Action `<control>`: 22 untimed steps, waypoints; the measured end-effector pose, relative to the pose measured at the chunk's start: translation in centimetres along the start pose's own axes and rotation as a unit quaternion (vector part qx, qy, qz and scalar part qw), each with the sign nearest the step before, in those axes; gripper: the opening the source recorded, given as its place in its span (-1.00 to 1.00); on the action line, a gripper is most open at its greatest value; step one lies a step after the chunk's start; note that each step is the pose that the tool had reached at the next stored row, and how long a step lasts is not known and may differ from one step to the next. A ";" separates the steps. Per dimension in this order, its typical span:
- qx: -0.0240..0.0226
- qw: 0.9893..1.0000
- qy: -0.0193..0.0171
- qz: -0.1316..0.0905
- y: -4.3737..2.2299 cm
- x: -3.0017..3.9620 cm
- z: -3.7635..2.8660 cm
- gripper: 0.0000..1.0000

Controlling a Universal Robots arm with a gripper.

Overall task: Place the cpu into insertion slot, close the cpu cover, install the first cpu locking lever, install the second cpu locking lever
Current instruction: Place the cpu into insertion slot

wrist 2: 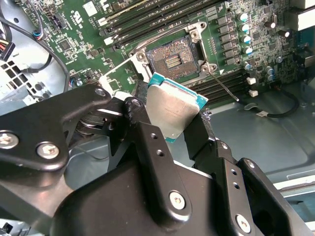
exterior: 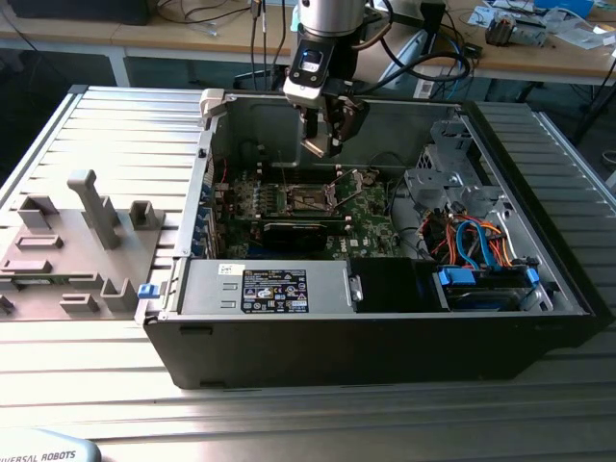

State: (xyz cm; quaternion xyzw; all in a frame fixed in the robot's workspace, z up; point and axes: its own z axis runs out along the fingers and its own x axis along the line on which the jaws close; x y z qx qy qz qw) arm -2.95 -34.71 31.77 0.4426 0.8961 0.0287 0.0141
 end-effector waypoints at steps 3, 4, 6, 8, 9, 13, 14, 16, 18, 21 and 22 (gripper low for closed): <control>0.000 1.000 0.000 0.001 0.00 0.00 0.00 0.08; 0.000 1.000 0.000 0.001 0.00 0.00 0.00 0.08; 0.000 1.000 0.000 0.001 0.00 0.00 0.00 0.08; 0.000 1.000 0.000 0.002 0.00 0.00 0.00 0.08; 0.000 1.000 0.000 0.003 0.00 0.00 0.01 0.08; 0.000 1.000 0.000 0.004 -0.01 0.00 0.13 0.08; 0.000 1.000 0.000 0.004 -0.04 0.02 0.17 0.08; 0.000 1.000 0.000 0.004 -0.04 0.02 0.17 0.08; 0.000 1.000 0.000 0.005 -0.04 0.02 0.18 0.08; 0.000 1.000 0.000 0.005 -0.05 0.02 0.31 0.08; 0.000 1.000 0.000 0.006 -0.05 0.02 0.31 0.08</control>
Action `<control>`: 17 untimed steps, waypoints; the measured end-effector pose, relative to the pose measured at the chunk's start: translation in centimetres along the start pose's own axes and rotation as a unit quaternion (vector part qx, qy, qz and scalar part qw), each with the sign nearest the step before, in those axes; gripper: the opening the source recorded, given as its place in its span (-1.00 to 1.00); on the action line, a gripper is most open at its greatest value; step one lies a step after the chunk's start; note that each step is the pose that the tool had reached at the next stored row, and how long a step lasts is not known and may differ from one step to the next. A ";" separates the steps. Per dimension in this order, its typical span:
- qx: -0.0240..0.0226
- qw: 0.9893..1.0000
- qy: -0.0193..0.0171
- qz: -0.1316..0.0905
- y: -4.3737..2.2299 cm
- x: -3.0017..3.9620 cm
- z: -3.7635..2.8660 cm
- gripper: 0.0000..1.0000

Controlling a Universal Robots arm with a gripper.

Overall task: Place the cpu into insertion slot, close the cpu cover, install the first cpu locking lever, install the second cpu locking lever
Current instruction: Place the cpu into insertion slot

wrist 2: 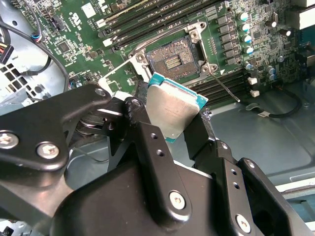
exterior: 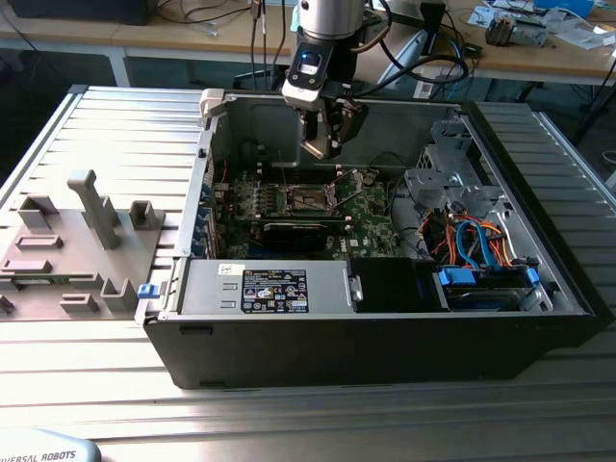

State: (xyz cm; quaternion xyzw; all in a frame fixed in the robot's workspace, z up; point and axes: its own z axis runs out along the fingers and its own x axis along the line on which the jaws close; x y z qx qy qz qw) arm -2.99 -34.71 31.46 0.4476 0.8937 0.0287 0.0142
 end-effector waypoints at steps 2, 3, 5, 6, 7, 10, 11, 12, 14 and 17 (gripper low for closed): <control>0.000 1.000 0.000 0.001 0.00 0.00 0.00 0.08; 0.000 1.000 0.000 0.002 0.00 0.00 0.00 0.08; 0.000 1.000 0.000 0.003 0.00 0.00 0.01 0.08; 0.000 1.000 0.000 0.004 0.00 0.00 0.01 0.08; 0.000 1.000 0.000 0.004 0.00 0.00 0.01 0.08; 0.000 1.000 0.000 0.006 0.00 0.00 0.01 0.08; 0.000 1.000 0.000 0.007 0.00 0.00 0.01 0.08; 0.000 1.000 0.000 0.008 0.00 0.00 0.01 0.08; 0.000 1.000 -0.001 0.010 0.00 0.00 0.01 0.08; 0.000 1.000 -0.001 0.013 0.00 0.00 0.01 0.08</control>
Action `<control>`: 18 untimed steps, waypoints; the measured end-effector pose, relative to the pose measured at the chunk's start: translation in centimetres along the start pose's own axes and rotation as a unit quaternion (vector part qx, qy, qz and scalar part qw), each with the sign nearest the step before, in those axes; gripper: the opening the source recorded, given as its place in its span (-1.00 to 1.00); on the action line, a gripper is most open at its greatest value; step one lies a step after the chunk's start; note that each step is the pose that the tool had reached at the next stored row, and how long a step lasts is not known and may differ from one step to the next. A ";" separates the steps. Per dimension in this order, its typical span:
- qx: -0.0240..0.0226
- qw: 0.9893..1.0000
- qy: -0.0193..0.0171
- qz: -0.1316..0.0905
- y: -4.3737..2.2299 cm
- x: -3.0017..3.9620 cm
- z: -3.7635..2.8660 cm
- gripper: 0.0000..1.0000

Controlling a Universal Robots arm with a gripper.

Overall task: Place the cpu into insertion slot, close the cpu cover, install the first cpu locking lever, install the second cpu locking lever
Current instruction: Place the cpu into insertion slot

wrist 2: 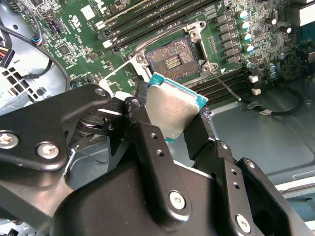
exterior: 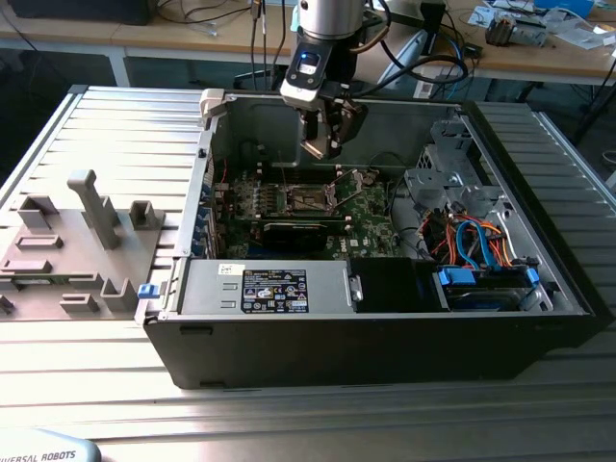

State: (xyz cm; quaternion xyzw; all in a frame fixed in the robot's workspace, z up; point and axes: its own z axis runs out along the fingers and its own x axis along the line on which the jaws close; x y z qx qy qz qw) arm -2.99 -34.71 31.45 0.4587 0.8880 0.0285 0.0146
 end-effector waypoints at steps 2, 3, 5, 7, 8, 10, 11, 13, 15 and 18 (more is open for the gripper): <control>0.000 1.000 0.000 0.001 0.00 0.00 0.00 0.08; 0.000 1.000 0.000 0.002 0.00 0.00 0.01 0.08; 0.000 1.000 0.000 0.003 0.00 0.00 0.01 0.08; 0.000 1.000 0.000 0.004 0.00 0.00 0.01 0.08; 0.000 1.000 0.000 0.004 0.00 0.00 0.01 0.08; 0.000 1.000 0.000 0.005 0.00 0.00 0.01 0.08; 0.000 1.000 0.000 0.005 0.00 0.00 0.02 0.08; 0.000 1.000 0.000 0.006 0.00 0.00 0.02 0.08; 0.000 1.000 0.000 0.008 0.00 0.00 0.04 0.08; 0.000 1.000 -0.001 0.009 0.00 0.00 0.04 0.08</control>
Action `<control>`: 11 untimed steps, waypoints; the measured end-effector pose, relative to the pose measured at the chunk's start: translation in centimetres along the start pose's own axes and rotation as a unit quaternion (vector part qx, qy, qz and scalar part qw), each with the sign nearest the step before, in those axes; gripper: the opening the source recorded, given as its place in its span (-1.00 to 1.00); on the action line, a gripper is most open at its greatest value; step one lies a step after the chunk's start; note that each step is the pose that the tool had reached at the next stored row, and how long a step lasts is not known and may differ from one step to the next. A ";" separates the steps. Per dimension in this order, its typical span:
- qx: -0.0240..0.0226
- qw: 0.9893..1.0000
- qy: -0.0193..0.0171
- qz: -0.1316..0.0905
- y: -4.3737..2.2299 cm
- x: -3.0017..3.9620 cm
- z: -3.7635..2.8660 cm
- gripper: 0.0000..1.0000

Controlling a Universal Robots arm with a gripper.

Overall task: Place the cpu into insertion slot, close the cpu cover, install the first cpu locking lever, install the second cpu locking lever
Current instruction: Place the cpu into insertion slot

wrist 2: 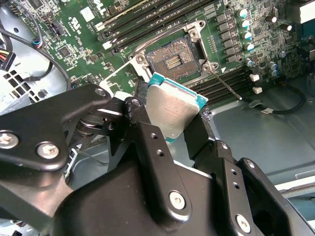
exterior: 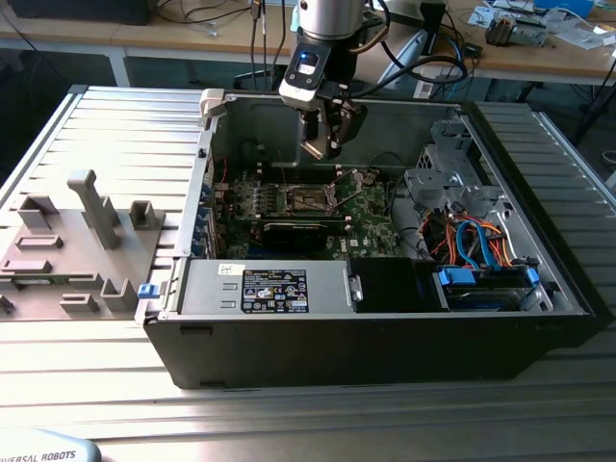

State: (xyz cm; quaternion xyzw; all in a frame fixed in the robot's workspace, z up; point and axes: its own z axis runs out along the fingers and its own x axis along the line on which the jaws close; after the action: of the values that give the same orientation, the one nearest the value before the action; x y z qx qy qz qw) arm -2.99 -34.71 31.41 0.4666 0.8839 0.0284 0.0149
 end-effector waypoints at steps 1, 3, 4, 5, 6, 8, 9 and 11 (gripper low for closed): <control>0.000 1.000 0.000 0.001 0.00 0.00 0.00 0.08; 0.000 1.000 0.000 0.001 0.00 0.00 0.00 0.08; 0.000 1.000 0.000 0.002 0.00 0.00 0.00 0.08; 0.000 1.000 0.000 0.002 0.00 0.00 0.00 0.08; 0.000 1.000 0.000 0.002 0.00 0.00 0.00 0.08; 0.000 1.000 0.000 0.003 0.00 0.00 0.00 0.08; 0.000 1.000 0.000 0.003 0.00 0.00 0.00 0.08; 0.000 1.000 0.000 0.004 0.00 0.00 0.00 0.08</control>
State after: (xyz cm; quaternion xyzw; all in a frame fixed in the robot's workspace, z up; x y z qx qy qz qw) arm -2.99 -34.71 31.41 0.4700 0.8821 0.0283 0.0149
